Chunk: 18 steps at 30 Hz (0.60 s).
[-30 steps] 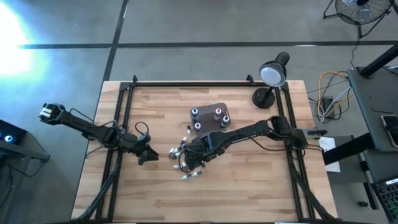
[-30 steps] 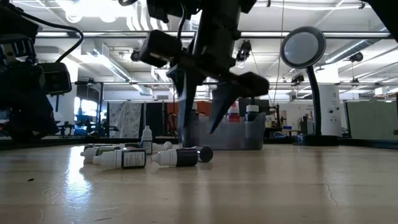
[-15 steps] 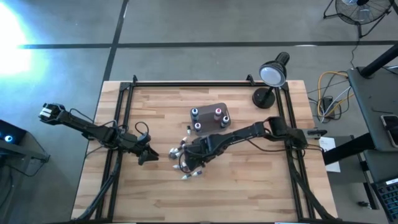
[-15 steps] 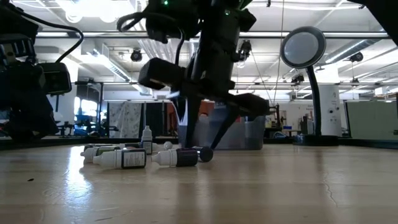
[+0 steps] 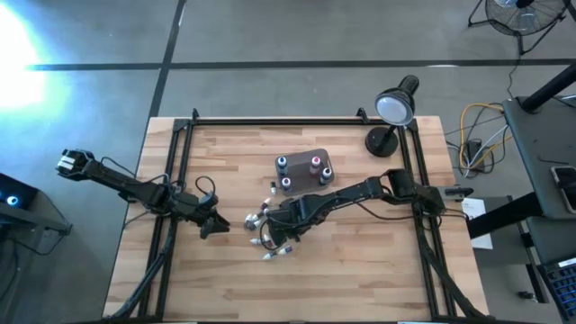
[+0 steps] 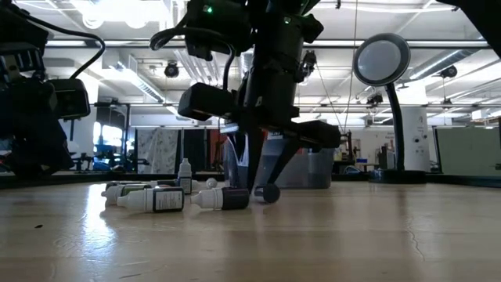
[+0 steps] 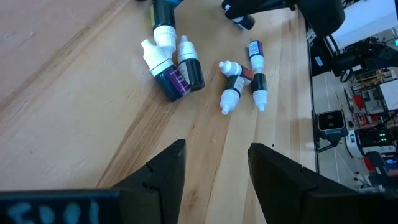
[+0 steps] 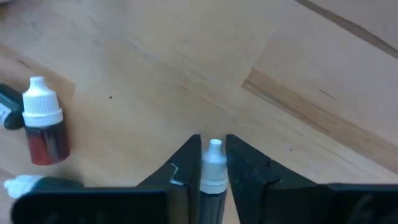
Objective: Pick & Place food coloring
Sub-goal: Put the small dark green food coloring bottle into the black transparent bin
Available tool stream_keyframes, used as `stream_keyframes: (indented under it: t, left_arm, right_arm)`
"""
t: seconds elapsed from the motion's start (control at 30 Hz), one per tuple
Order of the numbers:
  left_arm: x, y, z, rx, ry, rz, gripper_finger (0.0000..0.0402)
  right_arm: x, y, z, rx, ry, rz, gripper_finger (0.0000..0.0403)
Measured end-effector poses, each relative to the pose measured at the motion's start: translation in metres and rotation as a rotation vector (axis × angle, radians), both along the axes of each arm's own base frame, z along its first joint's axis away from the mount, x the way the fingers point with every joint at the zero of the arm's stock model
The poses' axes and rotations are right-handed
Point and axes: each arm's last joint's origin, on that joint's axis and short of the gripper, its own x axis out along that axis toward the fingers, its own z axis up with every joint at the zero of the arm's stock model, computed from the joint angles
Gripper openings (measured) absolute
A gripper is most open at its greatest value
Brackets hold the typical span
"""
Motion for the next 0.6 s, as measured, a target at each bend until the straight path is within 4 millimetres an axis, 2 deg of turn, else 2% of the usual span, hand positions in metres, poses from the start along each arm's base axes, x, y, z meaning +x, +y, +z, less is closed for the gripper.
stream_keyframes:
  t: [0.17,0.3,0.37,0.47,0.6]
  left_arm:
    - [0.000,0.000,0.000,0.000,0.000,0.000,0.0152]
    - [0.000,0.000,0.000,0.000,0.000,0.000,0.0151]
    - [0.000,0.000,0.000,0.000,0.000,0.000,0.0151]
    - [0.000,0.000,0.000,0.000,0.000,0.000,0.0151]
    - [0.000,0.000,0.000,0.000,-0.001,0.000,0.0151]
  right_arm:
    - [0.001,0.001,0.001,0.031,-0.005,-0.049,0.0034]
    - [0.004,0.003,0.008,0.027,-0.031,-0.047,0.0016]
    - [0.006,0.002,0.021,-0.002,-0.073,-0.056,0.0009]
    - [0.006,-0.001,0.049,-0.074,-0.133,-0.072,0.0008]
    - [0.001,-0.001,0.084,-0.090,-0.117,0.103,0.0011]
